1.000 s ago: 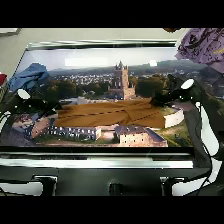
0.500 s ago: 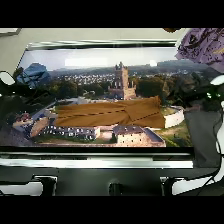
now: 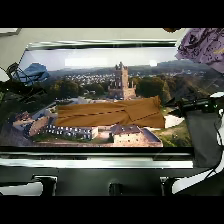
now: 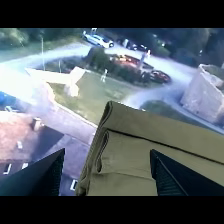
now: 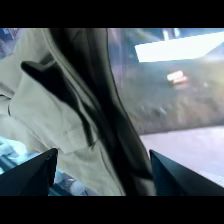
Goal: Fold the clothes and pants, and hang the long-sleeved shirts on hangers.
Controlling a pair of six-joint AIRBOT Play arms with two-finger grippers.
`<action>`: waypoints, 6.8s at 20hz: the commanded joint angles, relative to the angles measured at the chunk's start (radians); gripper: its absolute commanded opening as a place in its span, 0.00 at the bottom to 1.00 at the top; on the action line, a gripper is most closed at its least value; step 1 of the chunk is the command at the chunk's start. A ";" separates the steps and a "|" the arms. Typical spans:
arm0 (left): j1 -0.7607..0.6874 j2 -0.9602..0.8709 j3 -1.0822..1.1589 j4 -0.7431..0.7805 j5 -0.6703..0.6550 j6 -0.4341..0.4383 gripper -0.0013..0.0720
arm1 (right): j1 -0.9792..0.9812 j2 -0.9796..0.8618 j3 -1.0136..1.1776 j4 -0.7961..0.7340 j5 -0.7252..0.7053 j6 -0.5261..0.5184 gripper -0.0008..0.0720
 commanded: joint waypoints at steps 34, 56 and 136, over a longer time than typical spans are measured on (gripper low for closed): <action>-0.848 -0.488 0.158 -0.832 0.563 -0.013 0.04 | 0.185 0.555 0.033 -0.536 0.045 0.378 0.05; -0.646 -0.461 0.533 -0.283 -0.022 -0.174 0.04 | 0.334 0.554 0.172 -0.403 -0.018 0.603 0.05; -0.155 -0.048 0.507 0.053 -0.342 -0.033 0.05 | 0.358 0.081 0.101 0.155 -0.118 0.077 0.05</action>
